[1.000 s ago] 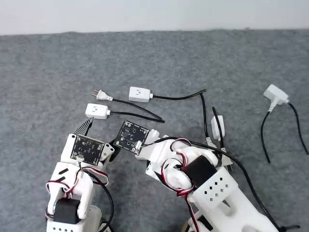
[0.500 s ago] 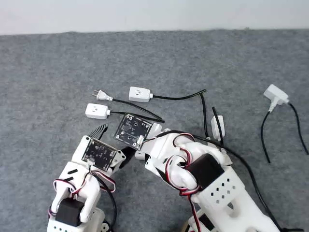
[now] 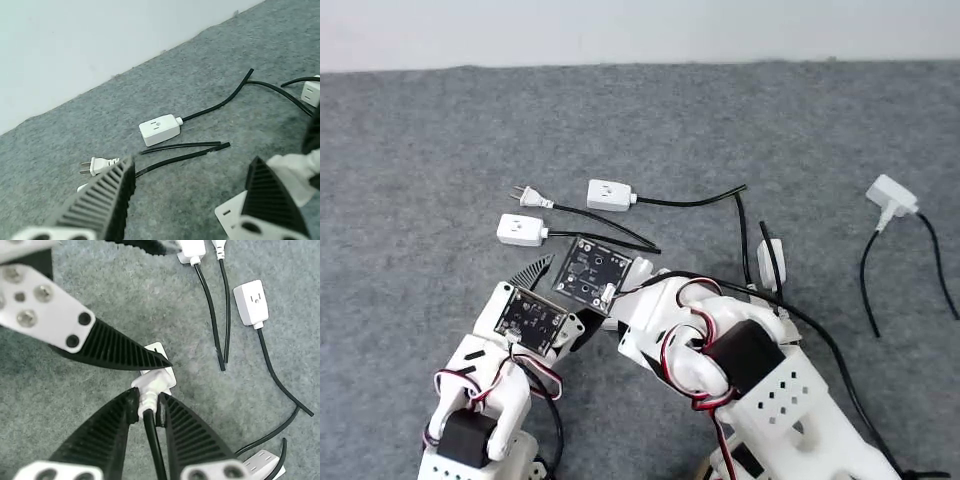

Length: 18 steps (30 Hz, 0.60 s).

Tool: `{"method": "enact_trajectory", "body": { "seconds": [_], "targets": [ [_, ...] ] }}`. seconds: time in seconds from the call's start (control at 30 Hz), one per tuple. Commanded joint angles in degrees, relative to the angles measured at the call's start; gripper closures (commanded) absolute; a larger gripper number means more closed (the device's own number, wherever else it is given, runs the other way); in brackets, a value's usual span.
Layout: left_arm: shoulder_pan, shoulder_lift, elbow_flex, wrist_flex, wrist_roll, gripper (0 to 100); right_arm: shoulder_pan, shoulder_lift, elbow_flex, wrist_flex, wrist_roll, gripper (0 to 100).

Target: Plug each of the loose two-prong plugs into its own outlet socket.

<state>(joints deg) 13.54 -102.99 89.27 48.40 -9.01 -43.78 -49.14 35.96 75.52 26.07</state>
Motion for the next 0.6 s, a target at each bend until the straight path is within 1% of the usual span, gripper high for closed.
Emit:
{"method": "enact_trajectory", "body": {
  "seconds": [0.0,0.27,0.4,0.57],
  "targets": [
    [1.2,0.2,-0.5,0.1,0.4,65,-1.5,-0.6,-4.0,0.0,-1.1,98.8],
    [1.4,0.2,-0.5,0.3,0.4,65,-1.5,-0.6,-3.3,-0.6,-1.2,98.8],
    [3.2,0.2,-0.5,0.4,0.4,65,-1.5,-0.6,-2.1,-1.9,-1.1,98.8],
    [3.4,0.2,-0.5,0.8,0.4,65,-1.5,-0.6,-2.1,-1.8,-1.1,98.8]
  ]
}}
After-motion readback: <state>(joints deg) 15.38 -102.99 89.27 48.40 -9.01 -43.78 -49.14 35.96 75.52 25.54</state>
